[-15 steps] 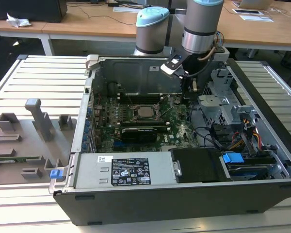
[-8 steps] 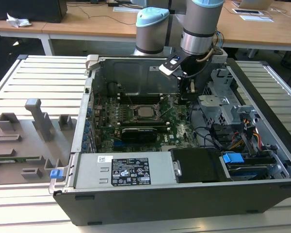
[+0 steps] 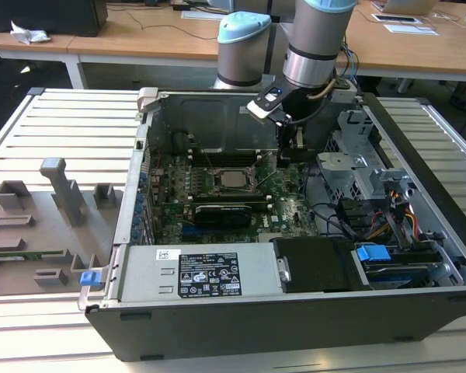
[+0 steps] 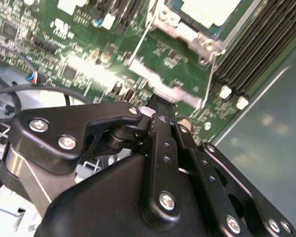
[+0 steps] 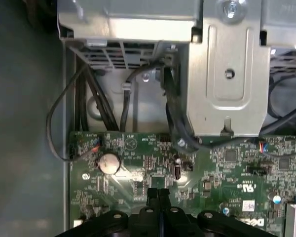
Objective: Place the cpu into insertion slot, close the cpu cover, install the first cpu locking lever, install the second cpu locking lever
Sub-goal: 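Close the cpu cover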
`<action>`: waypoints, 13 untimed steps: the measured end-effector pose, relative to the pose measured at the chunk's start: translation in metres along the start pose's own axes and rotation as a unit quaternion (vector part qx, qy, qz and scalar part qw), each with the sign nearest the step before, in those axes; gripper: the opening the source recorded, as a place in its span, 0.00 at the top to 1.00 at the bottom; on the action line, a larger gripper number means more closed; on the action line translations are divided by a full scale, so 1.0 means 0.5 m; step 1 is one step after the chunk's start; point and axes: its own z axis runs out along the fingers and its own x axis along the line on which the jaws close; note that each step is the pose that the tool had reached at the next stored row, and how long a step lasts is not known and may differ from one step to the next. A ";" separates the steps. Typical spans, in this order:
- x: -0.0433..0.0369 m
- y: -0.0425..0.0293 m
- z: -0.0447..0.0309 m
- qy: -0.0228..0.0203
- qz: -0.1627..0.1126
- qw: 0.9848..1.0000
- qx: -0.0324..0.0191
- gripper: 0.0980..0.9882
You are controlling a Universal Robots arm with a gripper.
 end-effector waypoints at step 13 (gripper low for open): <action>0.001 -0.052 0.002 0.001 0.000 1.000 0.000 0.99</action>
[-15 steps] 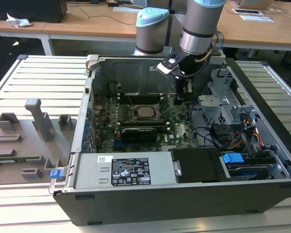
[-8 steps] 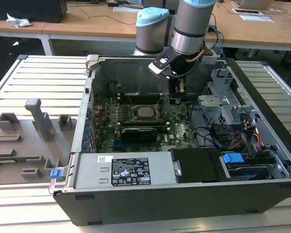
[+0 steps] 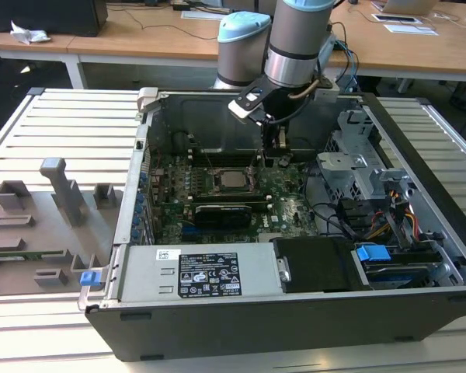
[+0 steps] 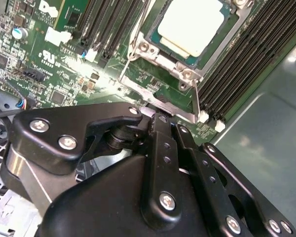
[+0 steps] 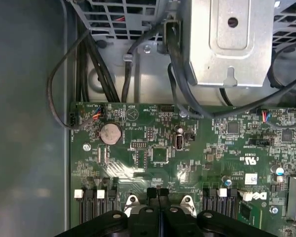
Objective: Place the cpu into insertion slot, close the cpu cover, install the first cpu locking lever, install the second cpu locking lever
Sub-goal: 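Close the cpu cover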
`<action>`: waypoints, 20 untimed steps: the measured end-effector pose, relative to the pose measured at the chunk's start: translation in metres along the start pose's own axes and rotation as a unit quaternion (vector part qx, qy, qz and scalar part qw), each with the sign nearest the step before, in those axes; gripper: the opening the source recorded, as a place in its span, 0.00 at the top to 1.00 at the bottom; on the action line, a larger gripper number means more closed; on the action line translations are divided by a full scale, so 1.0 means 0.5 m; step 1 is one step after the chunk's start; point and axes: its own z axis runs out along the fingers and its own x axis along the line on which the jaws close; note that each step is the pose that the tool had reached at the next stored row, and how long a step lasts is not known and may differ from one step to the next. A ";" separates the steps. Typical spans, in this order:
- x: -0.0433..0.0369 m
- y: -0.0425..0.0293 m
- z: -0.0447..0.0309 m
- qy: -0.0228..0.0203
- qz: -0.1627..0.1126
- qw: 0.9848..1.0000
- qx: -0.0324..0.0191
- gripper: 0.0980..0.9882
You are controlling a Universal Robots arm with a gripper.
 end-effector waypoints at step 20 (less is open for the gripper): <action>0.001 -0.052 0.002 0.000 0.000 1.000 0.000 0.99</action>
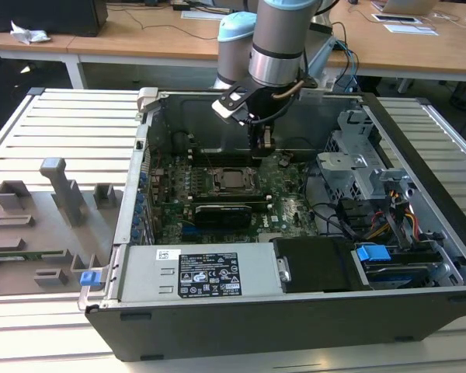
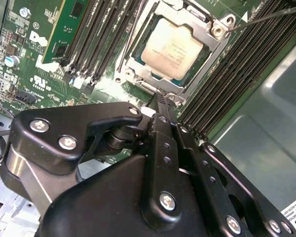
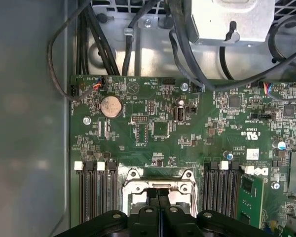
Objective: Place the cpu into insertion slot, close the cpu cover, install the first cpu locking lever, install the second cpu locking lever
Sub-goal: 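Close the cpu cover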
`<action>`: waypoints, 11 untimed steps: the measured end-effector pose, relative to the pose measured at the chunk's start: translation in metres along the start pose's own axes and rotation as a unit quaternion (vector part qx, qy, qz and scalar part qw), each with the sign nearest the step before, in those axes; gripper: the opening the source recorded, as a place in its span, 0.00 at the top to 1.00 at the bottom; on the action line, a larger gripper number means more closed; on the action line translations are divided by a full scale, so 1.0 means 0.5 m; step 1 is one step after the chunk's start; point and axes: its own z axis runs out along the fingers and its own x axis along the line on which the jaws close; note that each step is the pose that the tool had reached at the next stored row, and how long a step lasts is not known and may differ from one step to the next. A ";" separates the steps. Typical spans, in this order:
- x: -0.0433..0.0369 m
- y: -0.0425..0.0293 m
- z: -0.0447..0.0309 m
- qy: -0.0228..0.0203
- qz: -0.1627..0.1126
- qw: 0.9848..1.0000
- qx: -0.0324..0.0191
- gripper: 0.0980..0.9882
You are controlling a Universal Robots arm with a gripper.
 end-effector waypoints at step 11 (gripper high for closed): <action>0.001 -0.037 0.002 0.000 0.000 1.000 0.000 0.99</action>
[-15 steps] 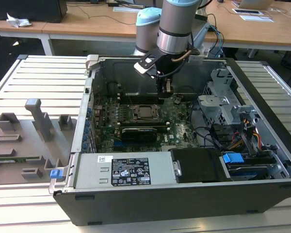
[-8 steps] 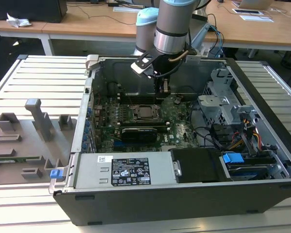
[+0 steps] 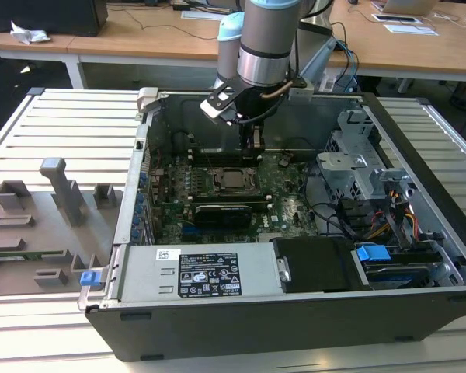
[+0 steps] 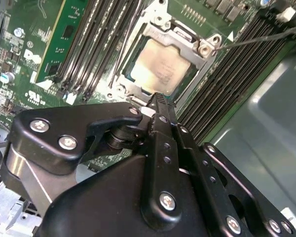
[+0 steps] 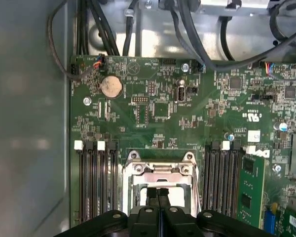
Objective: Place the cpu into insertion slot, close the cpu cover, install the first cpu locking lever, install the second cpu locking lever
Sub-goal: 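Close the cpu cover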
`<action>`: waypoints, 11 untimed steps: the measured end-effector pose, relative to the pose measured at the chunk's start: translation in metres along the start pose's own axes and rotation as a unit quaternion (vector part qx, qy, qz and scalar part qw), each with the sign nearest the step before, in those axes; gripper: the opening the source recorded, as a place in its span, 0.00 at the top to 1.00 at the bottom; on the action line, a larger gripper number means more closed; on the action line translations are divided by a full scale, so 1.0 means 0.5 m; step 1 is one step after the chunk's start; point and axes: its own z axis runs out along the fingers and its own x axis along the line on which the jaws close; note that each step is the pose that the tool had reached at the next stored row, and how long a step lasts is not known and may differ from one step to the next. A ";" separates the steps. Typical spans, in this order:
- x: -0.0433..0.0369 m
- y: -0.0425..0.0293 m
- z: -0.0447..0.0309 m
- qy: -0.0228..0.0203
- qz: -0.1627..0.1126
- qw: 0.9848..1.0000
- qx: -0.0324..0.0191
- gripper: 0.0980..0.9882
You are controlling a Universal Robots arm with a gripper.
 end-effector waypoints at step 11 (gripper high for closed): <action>0.001 -0.033 0.002 0.000 0.000 1.000 0.000 0.99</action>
